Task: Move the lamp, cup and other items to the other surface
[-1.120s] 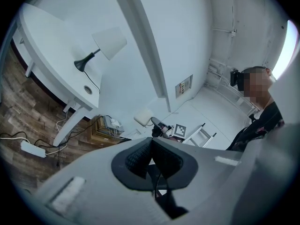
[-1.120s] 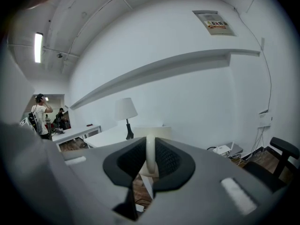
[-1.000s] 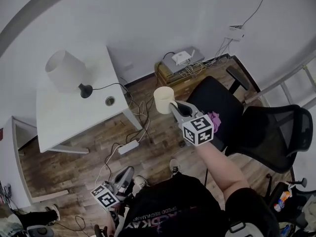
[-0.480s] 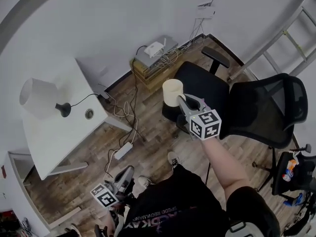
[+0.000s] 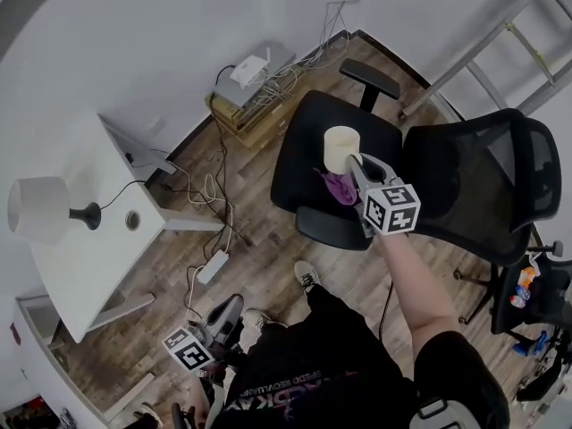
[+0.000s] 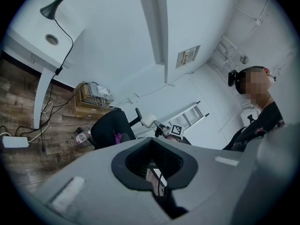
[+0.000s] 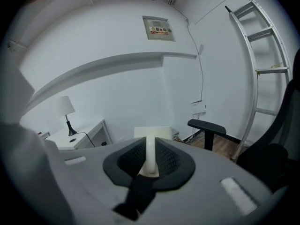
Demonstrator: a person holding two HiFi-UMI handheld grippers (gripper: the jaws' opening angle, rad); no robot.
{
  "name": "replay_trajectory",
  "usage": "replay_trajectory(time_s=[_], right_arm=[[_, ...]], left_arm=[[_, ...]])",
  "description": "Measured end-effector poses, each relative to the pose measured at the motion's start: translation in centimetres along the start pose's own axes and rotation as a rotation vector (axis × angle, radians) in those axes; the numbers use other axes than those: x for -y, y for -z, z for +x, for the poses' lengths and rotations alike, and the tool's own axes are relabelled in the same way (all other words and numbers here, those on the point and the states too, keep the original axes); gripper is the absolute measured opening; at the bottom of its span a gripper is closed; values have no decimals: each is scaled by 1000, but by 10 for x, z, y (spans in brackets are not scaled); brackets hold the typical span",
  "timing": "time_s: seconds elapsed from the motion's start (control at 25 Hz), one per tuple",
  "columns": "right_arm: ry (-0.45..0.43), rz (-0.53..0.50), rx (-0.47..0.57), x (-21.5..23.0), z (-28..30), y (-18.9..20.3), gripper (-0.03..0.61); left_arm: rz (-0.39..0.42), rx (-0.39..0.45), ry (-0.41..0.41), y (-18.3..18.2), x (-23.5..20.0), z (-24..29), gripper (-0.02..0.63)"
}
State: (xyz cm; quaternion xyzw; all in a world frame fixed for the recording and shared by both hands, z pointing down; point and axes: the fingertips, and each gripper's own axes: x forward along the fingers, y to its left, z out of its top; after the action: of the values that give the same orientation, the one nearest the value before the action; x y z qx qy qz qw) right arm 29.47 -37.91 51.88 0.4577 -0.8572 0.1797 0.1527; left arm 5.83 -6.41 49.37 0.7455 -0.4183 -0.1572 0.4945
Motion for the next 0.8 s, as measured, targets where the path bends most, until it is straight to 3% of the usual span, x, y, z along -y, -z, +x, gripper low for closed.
replay_trajectory(time_s=[0.4,0.6,0.8], right_arm=[[67,18,-116,93,65,60,48],[98,33,-214,119,107,107,48],[120,72,-259,126,142,127,48]], left_arm=[[-62,0,-110,16,-7,29,-8],[-93,2,-201,25,-11,11,-8],[-133,23,-270,33,-19,-10,-8]])
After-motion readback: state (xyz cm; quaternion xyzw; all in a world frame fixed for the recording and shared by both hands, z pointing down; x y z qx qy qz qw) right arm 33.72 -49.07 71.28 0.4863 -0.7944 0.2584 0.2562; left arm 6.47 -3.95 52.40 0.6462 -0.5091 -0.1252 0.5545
